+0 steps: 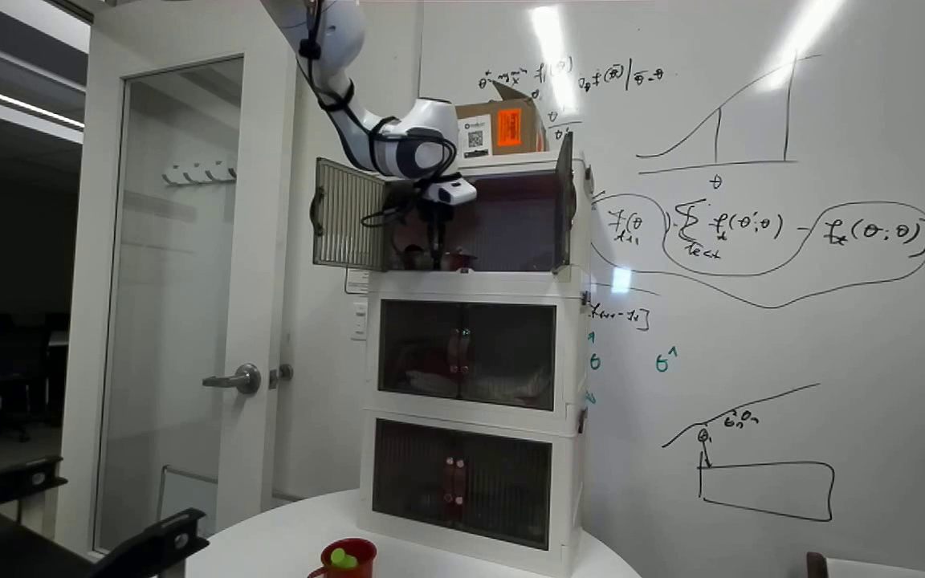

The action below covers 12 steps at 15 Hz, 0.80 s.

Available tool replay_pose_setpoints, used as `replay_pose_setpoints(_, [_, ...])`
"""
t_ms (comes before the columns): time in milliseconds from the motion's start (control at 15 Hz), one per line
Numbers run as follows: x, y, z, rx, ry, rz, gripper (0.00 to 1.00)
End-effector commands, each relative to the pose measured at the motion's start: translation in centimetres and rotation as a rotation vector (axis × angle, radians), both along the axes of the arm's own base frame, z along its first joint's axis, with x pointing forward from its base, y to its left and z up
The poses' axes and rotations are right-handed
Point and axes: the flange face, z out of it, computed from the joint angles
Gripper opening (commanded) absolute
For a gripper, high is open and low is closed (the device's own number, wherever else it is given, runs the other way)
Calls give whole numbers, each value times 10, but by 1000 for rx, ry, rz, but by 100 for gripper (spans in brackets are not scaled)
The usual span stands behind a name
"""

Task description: Move the silver bowl to the table

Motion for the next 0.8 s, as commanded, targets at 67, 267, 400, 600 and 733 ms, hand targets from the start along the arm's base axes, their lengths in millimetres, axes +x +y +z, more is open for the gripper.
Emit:
replay_pose_setpoints(67, [-31, -8, 8, 38, 51, -40, 1])
replay_pose_setpoints(267, [-50, -12, 8, 68, 66, -71, 1])
replay_pose_setpoints(400, [-62, -19, 18, 76, 37, -114, 1])
replay_pose_setpoints(600, [-79, -33, 35, 66, -34, -193, 1])
replay_pose_setpoints(733, [-92, -43, 41, 64, -54, -233, 1])
